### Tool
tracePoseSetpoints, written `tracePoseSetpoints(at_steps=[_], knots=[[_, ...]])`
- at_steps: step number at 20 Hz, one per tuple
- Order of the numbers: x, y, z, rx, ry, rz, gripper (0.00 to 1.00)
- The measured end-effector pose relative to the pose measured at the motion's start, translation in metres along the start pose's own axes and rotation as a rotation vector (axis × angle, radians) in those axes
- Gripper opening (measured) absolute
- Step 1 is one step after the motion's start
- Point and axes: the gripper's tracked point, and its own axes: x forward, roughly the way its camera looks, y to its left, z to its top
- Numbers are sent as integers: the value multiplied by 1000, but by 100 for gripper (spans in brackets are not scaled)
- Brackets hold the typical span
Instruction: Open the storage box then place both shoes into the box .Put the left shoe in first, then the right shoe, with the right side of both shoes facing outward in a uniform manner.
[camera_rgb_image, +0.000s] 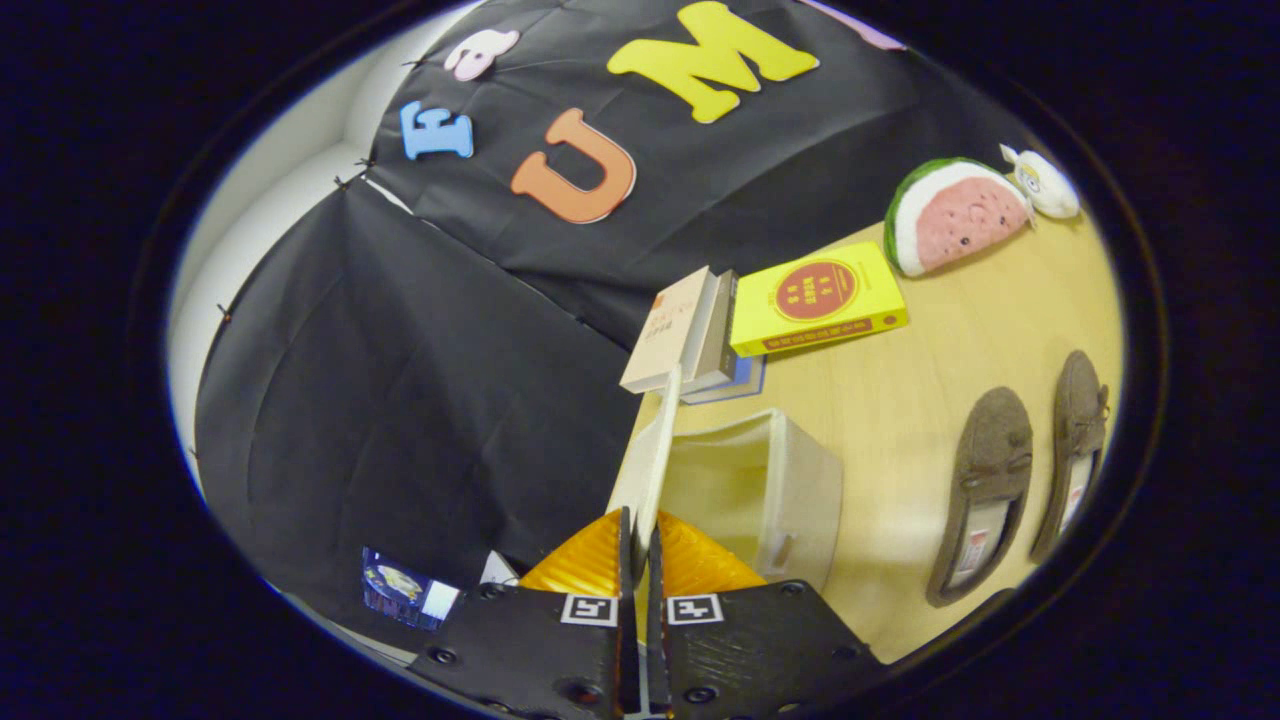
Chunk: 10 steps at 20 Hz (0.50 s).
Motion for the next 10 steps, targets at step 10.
tracePoseSetpoints(at_steps=[10], knots=[[59,127,1,1,-14,75,5]])
